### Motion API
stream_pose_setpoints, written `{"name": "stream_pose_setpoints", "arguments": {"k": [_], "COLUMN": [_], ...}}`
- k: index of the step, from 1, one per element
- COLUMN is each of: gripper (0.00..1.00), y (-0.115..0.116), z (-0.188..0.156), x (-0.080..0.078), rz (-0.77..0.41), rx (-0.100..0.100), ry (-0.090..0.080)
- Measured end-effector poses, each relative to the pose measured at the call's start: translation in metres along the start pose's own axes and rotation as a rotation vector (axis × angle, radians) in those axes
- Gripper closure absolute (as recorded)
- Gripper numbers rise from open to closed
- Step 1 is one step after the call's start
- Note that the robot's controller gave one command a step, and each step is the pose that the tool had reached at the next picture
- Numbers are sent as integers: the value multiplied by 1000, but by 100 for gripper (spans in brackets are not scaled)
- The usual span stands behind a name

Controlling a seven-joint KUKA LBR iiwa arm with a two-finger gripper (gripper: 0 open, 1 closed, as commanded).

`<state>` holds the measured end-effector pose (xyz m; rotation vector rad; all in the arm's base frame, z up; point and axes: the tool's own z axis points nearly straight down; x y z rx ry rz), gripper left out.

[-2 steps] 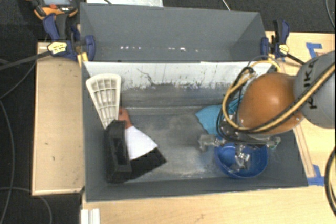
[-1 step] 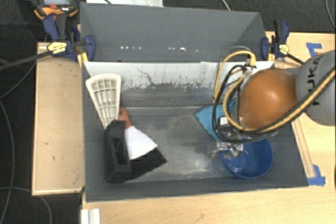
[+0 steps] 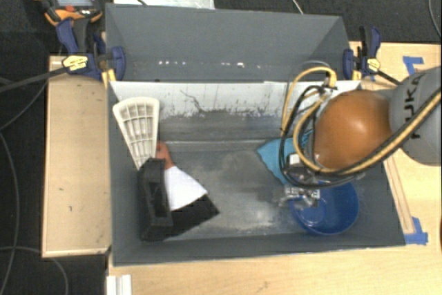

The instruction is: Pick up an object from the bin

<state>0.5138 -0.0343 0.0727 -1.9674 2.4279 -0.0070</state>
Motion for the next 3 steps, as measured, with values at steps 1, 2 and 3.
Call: {"name": "stream_pose_setpoints", "arguments": {"k": [1,2,3], "gripper": [100,100,100], "y": [0,0,2], "z": [-2,-8,-20], "x": [0,0,0], "rz": [1,2,3], "rx": [-1,0,-9], "ry": [0,0,0]}}
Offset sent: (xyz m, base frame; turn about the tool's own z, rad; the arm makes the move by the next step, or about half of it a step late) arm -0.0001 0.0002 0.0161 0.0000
